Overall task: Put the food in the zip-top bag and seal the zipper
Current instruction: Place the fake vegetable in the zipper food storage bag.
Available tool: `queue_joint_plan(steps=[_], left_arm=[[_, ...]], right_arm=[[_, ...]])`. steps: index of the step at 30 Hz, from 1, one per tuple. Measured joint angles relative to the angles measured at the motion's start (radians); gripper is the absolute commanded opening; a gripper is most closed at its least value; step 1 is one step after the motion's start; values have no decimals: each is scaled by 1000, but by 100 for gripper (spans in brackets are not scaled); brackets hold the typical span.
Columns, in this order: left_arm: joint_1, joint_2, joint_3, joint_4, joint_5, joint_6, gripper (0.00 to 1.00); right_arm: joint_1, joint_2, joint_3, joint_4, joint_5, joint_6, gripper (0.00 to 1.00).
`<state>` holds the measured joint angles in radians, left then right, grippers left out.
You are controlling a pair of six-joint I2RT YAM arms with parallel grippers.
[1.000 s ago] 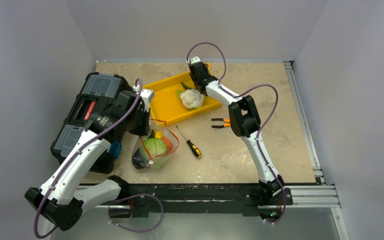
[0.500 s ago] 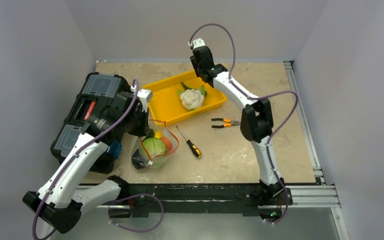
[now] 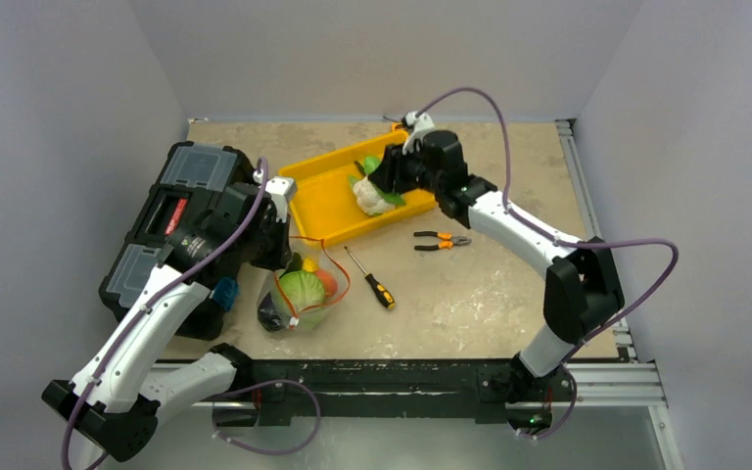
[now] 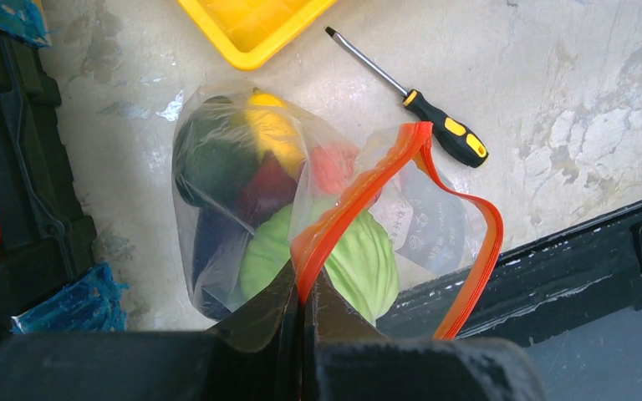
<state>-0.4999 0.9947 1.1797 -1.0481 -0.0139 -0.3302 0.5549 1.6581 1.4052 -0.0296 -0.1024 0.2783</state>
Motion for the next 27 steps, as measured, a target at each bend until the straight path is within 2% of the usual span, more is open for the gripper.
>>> queue_joint_plan(steps=[6,11,14,17,22,27], left_arm=[[0,0,0,0,1,0,0],[0,3,0,2,2,0,0],[0,8,0,11,2,0,0],[0,21,0,16,4,0,0],[0,43,0,16,17,0,0],[0,35,0,15,21,0,0]], right_arm=[[17,-69,-383,165,-298,137,1],[30,-270,-558,311,-443,204,1],[62,-387,-615,440,-474,233,0],[153,-440,-643,566,-486,245,0],[283,-378,-645,714,-503,253,0],[336,-286,-697,894,-489,265,0]])
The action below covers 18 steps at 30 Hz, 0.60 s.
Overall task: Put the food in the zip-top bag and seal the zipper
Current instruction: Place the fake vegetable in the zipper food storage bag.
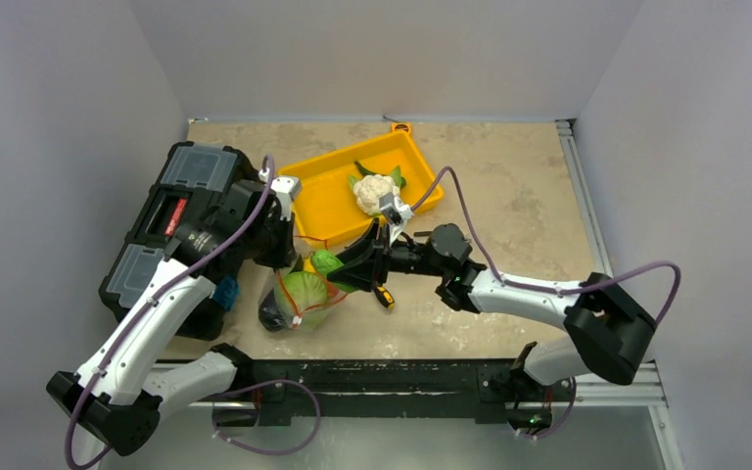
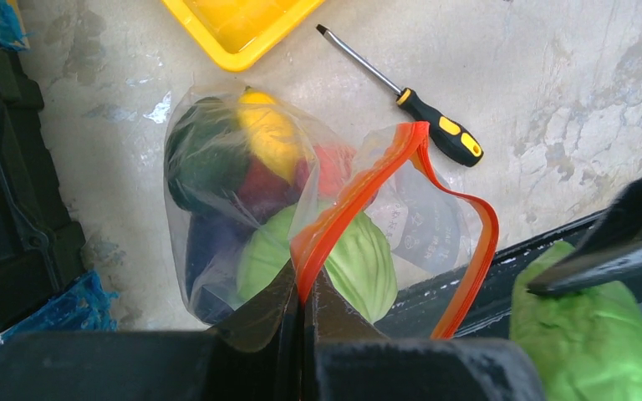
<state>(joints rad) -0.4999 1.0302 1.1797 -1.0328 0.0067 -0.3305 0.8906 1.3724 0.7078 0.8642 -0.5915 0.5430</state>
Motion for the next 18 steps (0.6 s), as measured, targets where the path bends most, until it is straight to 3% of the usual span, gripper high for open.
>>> queue_joint_plan(steps=[18], left_arm=[[0,-6,2,-2,2,0,0]], right_arm=[[26,312,7,437,25,73,0]])
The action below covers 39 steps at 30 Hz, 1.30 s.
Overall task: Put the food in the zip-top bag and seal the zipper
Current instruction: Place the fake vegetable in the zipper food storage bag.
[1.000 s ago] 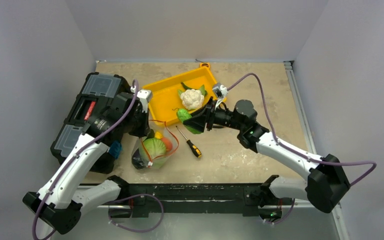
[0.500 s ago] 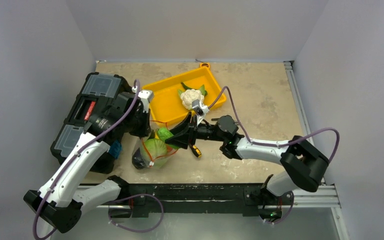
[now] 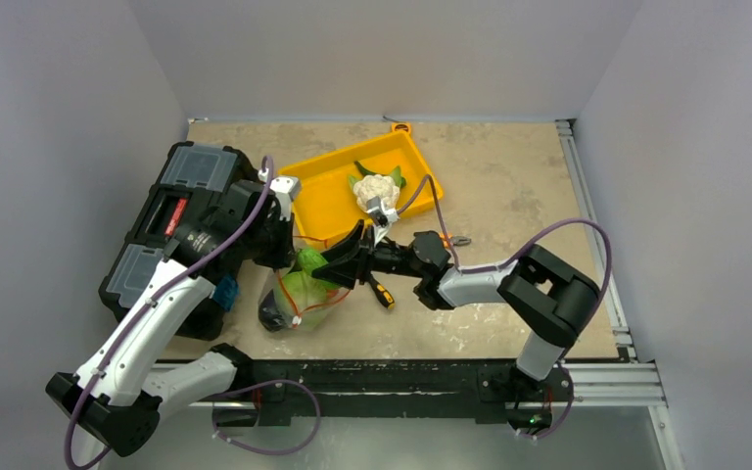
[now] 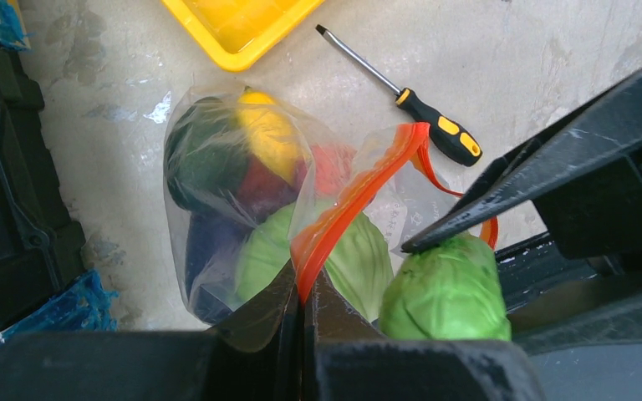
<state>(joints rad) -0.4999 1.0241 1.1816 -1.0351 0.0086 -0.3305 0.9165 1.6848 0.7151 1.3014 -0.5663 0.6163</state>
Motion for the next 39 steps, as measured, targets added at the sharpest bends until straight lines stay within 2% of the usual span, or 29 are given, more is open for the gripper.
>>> queue_joint_plan(steps=[3,6,9,11,14,20,28,34,39], left_arm=[[0,0,1,-2,0,0,0],[0,-2,5,-6,-1,0,0],[0,-9,6,-8,-1,0,0],[0,-14,6,-14,-1,0,0],[0,-16,8,-24,-1,0,0],[0,-16,20,-29,-1,0,0],[0,-16,23,-36,2,0,0],[0,-14,23,-35,4,0,0],[0,-16,23,-35,5,-1,0]], right_arm=[[2,47,10,34,5,21,0],[2,70,10,45,8,28,6],[2,73,7,41,22,19,7],[2,66,-1,19,34,-2,12],[2,38,-19,-53,58,-53,14],[6,-24,-3,-298,142,-204,18],[32,-26,126,-586,265,-325,22],[47,-24,250,-808,312,-315,20],[50,-10,410,-1022,344,-212,21]])
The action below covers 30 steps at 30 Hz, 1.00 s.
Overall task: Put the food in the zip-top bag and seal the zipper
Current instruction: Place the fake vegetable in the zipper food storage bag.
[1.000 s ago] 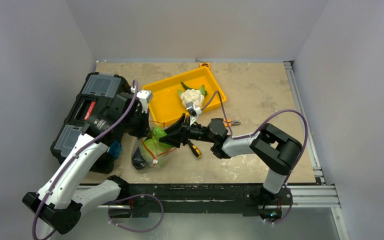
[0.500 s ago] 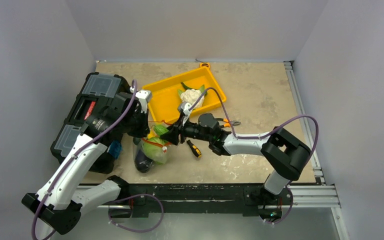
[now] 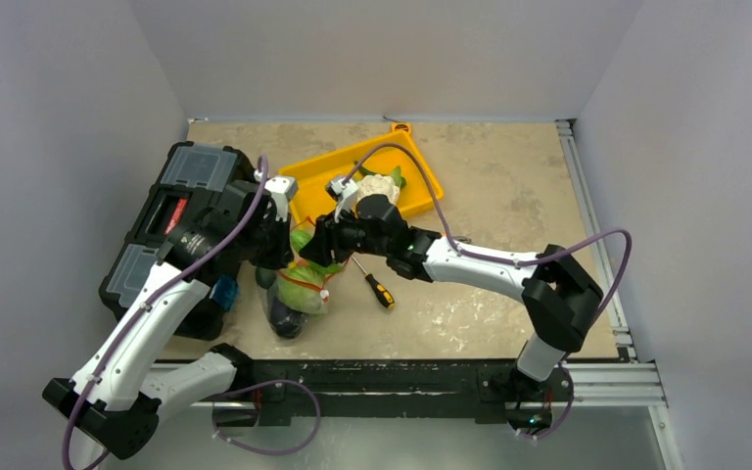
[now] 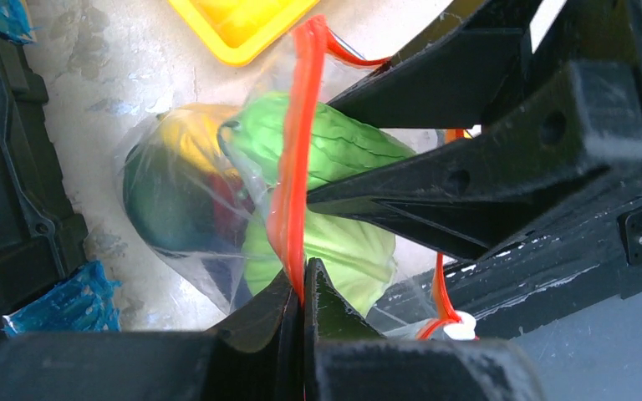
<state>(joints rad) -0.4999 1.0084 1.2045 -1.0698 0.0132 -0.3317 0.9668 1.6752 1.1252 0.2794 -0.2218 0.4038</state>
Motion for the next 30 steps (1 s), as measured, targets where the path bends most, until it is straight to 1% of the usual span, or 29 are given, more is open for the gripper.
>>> queue_joint_plan(steps=[6,9,10,12,14,16,20,24,26,30], left_arm=[[0,-1,0,4,16,-18,0],[0,-1,0,9,40,-30,0],[0,-1,0,9,46,-34,0],[0,0,-3,8,53,-37,0],[0,0,-9,8,60,-44,0],[0,-1,-10,10,62,-46,0],[0,-7,-16,26,66,-51,0],[0,-13,-20,36,64,-52,0],[0,-16,-25,38,60,-52,0],[0,-25,-25,40,48,-53,0]], right_arm=[[21,48,74,-135,78,235,23],[26,98,113,-181,101,341,24],[27,116,127,-197,107,373,27],[29,131,134,-216,124,417,35],[33,132,132,-223,151,449,48],[34,127,125,-210,172,468,58],[35,123,117,-201,178,460,71],[36,118,118,-219,160,401,76],[37,98,115,-247,156,355,76],[37,1,96,-323,156,267,77]])
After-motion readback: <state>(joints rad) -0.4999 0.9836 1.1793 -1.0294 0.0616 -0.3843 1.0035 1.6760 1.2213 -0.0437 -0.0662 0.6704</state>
